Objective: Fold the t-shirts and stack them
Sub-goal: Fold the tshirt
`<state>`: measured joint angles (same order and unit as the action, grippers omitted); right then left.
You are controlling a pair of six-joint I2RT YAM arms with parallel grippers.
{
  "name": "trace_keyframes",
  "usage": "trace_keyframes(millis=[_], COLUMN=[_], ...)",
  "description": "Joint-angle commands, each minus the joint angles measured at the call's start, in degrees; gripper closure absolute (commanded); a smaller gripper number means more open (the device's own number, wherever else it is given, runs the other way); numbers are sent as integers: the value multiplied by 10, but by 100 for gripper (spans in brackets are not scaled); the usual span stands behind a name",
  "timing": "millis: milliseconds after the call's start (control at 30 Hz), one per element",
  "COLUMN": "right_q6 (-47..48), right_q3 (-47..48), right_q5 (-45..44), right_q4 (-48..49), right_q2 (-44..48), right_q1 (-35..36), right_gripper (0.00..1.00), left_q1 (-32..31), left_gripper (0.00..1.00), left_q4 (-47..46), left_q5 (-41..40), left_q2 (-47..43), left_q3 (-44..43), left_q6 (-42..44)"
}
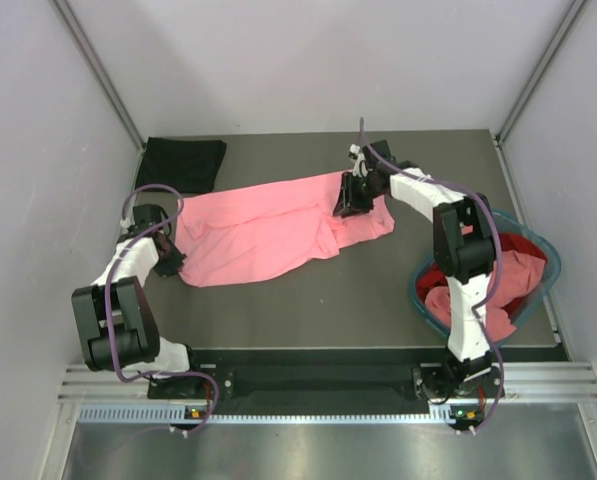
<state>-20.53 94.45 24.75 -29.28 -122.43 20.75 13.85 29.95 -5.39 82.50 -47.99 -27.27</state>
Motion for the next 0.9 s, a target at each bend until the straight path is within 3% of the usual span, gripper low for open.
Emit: trace_keyframes(millis=[0,867], right_q6=[7,21], right_q3=[-6,-64], right_q5=[16,11], right_q4=[18,8], right_q2=[39,91], right_q1=[6,15], right_gripper=[65,65], left_q1=[2,2], left_gripper=[100,100], left_q4=[-17,-22], left_q5=[-2,2], left_q2=[2,5], left_q3=[0,9], left_q6=[0,-1])
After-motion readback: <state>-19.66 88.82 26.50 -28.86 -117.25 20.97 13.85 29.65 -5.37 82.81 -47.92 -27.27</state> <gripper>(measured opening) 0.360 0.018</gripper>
